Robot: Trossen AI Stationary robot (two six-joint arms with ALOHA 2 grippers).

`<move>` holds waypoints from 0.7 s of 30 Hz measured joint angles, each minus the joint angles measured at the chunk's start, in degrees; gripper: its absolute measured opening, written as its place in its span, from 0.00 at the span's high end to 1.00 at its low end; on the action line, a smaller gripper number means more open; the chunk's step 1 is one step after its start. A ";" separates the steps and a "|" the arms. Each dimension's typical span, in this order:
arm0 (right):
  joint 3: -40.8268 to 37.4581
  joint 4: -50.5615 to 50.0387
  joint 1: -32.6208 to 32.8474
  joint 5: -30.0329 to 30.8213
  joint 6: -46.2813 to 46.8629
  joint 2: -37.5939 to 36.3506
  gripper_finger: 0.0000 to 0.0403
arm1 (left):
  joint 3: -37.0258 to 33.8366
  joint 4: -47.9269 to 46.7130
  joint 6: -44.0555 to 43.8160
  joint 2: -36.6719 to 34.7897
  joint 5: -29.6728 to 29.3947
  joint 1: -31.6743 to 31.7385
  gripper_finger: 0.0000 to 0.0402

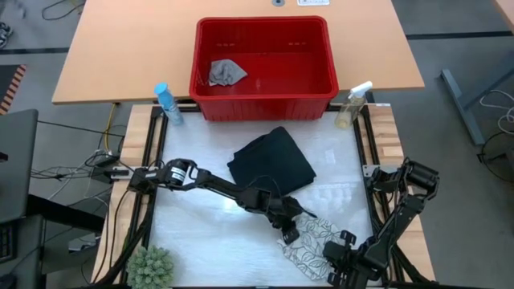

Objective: Fold laundry
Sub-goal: Stack the white-patterned shirt on top of the dark blue pants

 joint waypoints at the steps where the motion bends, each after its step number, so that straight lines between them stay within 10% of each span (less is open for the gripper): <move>1: 0.50 -1.10 0.03 0.09 0.66 0.04 0.87 | 0.01 -0.10 -0.58 -0.17 1.00 0.33 0.99; 14: 13.94 -33.01 3.57 0.22 28.09 0.18 0.87 | 4.51 -6.70 -1.12 -3.74 6.07 3.54 1.00; 21: 14.02 -19.83 1.86 -6.97 41.84 0.94 0.87 | 4.92 -11.75 1.69 -4.42 5.26 4.57 1.00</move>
